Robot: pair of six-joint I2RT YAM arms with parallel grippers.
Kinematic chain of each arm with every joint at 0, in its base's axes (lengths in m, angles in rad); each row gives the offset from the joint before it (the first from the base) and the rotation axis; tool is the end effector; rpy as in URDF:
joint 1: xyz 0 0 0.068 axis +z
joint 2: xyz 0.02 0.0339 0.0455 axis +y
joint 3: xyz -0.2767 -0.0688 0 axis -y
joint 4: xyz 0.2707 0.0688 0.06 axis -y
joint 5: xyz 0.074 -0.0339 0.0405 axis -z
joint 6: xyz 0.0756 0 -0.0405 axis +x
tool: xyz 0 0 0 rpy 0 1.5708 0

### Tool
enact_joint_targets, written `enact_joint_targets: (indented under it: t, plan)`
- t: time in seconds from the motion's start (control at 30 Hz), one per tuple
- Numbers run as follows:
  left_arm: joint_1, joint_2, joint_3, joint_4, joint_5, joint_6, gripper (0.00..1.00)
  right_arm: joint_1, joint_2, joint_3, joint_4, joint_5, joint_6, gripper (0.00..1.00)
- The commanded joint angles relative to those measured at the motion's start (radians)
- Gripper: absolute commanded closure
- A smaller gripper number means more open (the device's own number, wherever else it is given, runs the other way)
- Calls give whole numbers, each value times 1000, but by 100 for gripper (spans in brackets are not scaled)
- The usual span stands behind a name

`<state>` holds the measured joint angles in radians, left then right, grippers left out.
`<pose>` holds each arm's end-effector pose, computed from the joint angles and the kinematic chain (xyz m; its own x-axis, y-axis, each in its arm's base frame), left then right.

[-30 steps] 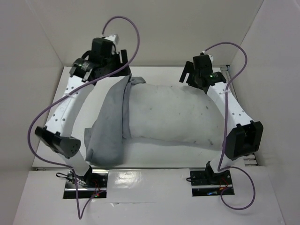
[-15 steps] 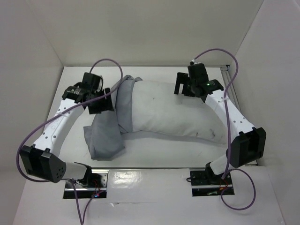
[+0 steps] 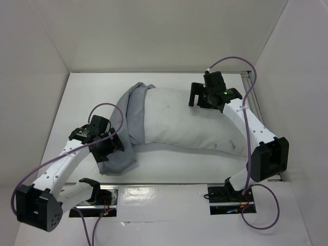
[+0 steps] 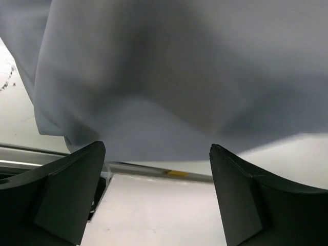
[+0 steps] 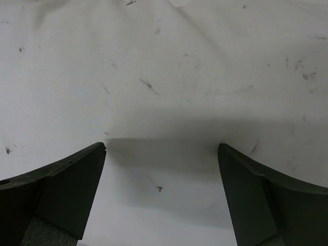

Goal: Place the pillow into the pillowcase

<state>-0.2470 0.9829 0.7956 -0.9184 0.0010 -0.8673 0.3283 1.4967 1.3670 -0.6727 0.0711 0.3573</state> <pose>0.2044 -0.0516 0.2186 -0.7474 -0.5980 -0.2895 -0.5025 0.7938 -0.3426 0.3610 0.1173 0.3065 -0.7338 0.1186 -0.6690 -0.0195 0.9806 0.1952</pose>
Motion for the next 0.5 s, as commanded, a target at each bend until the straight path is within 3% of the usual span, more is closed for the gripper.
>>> enact_joint_targets:
  t: [0.0,0.1,0.23,0.27,0.33,0.37,0.47]
  plan:
    - [-3,59,-16,67,-51,-120,5,17,4,40,18,-11,-8,2]
    - [17,103,-16,67,-105,-145,10,17,-7,29,18,-11,-8,2]
    - [64,134,-27,67,-193,-165,29,17,-16,29,18,-11,-8,2]
    - [75,134,-18,76,-202,-151,56,17,-16,29,9,-11,-8,2]
    - [86,122,6,76,-216,-121,93,17,-16,40,9,-2,-8,2]
    - [100,112,16,76,-234,-111,100,17,-16,40,9,-2,-8,2]
    - [127,112,71,64,-289,-76,100,17,-7,49,9,7,-8,2]
